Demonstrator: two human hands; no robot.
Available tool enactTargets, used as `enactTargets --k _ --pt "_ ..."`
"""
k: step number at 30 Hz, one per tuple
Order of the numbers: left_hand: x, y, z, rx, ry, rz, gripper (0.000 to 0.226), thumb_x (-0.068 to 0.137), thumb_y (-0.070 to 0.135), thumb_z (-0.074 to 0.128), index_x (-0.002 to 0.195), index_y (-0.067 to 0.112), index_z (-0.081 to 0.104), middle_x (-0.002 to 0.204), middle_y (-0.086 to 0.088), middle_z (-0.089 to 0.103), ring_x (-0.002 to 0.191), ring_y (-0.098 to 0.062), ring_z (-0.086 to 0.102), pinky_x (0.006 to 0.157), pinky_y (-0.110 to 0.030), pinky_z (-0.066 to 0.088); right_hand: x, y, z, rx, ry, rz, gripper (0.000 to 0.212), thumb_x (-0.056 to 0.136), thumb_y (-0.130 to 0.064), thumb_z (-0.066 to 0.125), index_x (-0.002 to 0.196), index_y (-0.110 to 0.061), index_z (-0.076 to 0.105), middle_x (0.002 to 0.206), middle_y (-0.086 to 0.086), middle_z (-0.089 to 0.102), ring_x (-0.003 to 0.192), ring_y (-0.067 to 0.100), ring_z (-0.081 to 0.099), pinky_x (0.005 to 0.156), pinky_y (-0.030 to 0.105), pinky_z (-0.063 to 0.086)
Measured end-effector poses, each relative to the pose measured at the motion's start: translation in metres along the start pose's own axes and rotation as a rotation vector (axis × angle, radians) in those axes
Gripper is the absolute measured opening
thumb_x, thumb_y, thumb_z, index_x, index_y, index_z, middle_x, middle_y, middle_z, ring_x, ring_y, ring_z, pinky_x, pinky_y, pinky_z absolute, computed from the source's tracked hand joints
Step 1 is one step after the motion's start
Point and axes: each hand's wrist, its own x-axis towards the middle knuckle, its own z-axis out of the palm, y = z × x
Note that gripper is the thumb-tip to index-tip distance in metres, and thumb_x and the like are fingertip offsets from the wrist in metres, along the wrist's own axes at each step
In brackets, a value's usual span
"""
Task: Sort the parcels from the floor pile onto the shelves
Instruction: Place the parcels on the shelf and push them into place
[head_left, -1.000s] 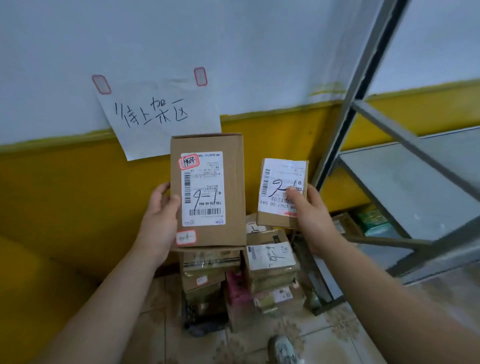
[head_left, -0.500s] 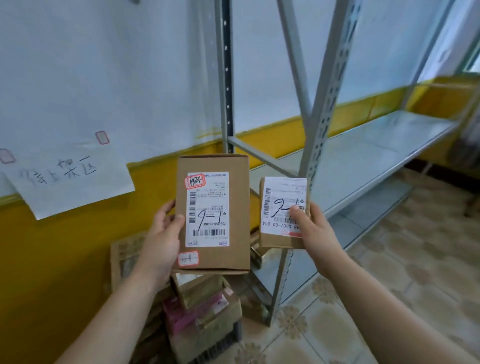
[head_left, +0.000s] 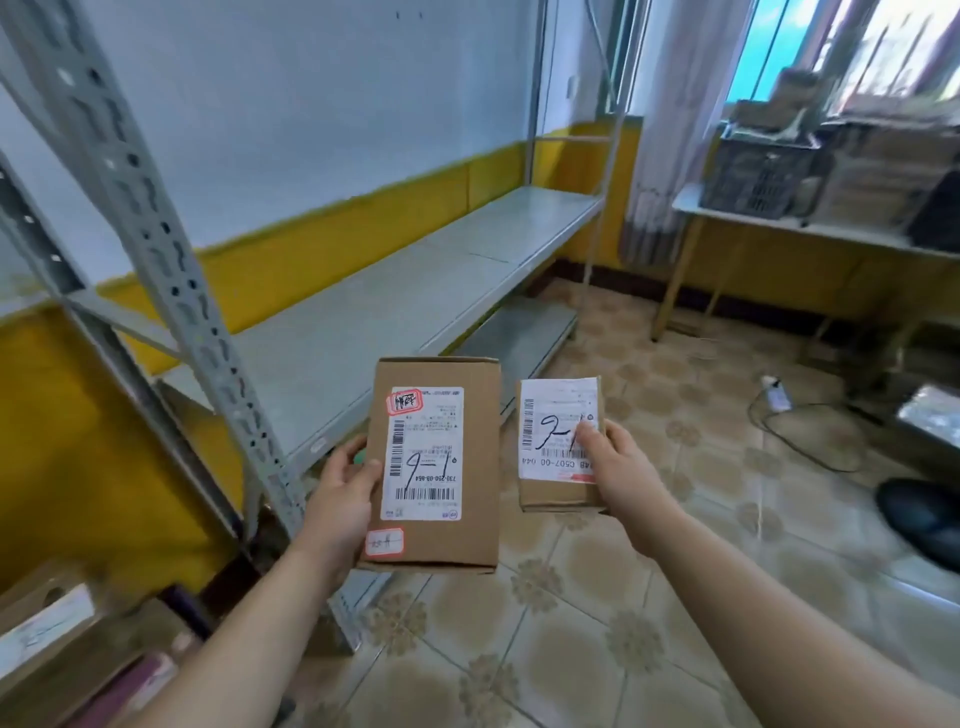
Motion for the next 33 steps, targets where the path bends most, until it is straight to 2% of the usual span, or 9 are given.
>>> enactTargets --k 3,8,10,14,17,20,24,28,33 --pt "0.022 -0.006 0.041 0.045 -0.047 -0.042 0.031 0.101 0.025 0.048 0.131 0.029 0.043 0.096 -0.006 0.073 0.077 -0.025 0.074 0.078 -0.054 0.058 0.029 0.007 -0.03 -0.007 0.027 0.035 0.061 0.095 -0.054 0.051 0.148 -0.025 0.038 0.127 0.0 0.061 0.108 0.02 0.063 0.099 0.044 0.049" --pt "0.085 -0.015 0.095 0.045 -0.061 -0.111 0.037 0.101 0.029 0.048 0.136 0.032 0.037 0.099 -0.01 0.073 0.076 -0.028 0.074 0.074 -0.052 0.058 0.11 0.009 -0.046 -0.009 0.0 0.11 0.055 0.101 -0.049 0.045 0.146 -0.019 0.038 0.116 -0.002 0.064 0.093 0.014 0.064 0.069 0.03 0.047" --pt "0.12 -0.023 0.111 0.047 -0.043 -0.137 0.034 0.101 0.028 0.048 0.134 0.032 0.038 0.103 -0.012 0.072 0.081 -0.03 0.073 0.077 -0.055 0.058 0.152 0.007 -0.042 -0.025 -0.01 0.122 0.056 0.101 -0.049 0.045 0.147 -0.019 0.038 0.118 -0.002 0.064 0.094 0.013 0.063 0.066 0.028 0.045" --pt "0.197 -0.04 0.141 0.055 -0.016 -0.19 0.033 0.101 0.025 0.048 0.133 0.026 0.04 0.114 -0.015 0.067 0.088 -0.031 0.071 0.08 -0.055 0.057 0.241 0.005 -0.036 -0.072 -0.027 0.169 0.051 0.1 -0.049 0.046 0.14 -0.018 0.044 0.116 -0.001 0.065 0.097 0.015 0.064 0.071 0.03 0.049" --pt "0.237 -0.045 0.16 0.032 0.004 -0.259 0.033 0.101 0.022 0.048 0.133 0.025 0.039 0.113 -0.018 0.066 0.083 -0.031 0.07 0.066 -0.042 0.059 0.299 0.003 -0.035 -0.115 -0.062 0.228 0.061 0.096 -0.056 0.049 0.145 -0.021 0.04 0.123 0.0 0.064 0.104 0.021 0.065 0.091 0.042 0.053" --pt "0.268 -0.051 0.171 0.041 0.048 -0.317 0.035 0.101 0.022 0.049 0.135 0.022 0.04 0.107 -0.016 0.069 0.079 -0.029 0.071 0.064 -0.041 0.058 0.347 0.002 -0.028 -0.144 -0.104 0.265 0.057 0.097 -0.054 0.048 0.143 -0.02 0.042 0.119 0.0 0.066 0.103 0.022 0.066 0.092 0.042 0.053" --pt "0.301 -0.07 0.179 0.043 0.157 -0.372 0.022 0.102 0.019 0.047 0.122 0.025 0.043 0.089 -0.01 0.072 0.07 -0.026 0.072 0.062 -0.038 0.056 0.408 0.004 -0.004 -0.234 -0.226 0.297 0.06 0.097 -0.056 0.048 0.144 -0.02 0.041 0.118 -0.002 0.066 0.103 0.021 0.066 0.097 0.043 0.051" --pt "0.337 -0.099 0.189 0.063 0.354 -0.426 0.025 0.102 0.024 0.047 0.126 0.025 0.045 0.1 -0.008 0.072 0.081 -0.023 0.071 0.073 -0.041 0.057 0.488 0.018 0.029 -0.338 -0.396 0.299 0.065 0.095 -0.058 0.049 0.146 -0.021 0.038 0.12 -0.001 0.066 0.104 0.02 0.066 0.095 0.043 0.052" --pt "0.364 -0.132 0.2 0.156 0.595 -0.464 0.034 0.103 0.02 0.043 0.137 0.02 0.042 0.12 -0.006 0.061 0.086 -0.015 0.06 0.063 -0.021 0.043 0.564 0.036 0.066 -0.46 -0.596 0.266 0.057 0.098 -0.053 0.047 0.142 -0.017 0.043 0.119 -0.001 0.063 0.104 0.019 0.062 0.098 0.042 0.047"
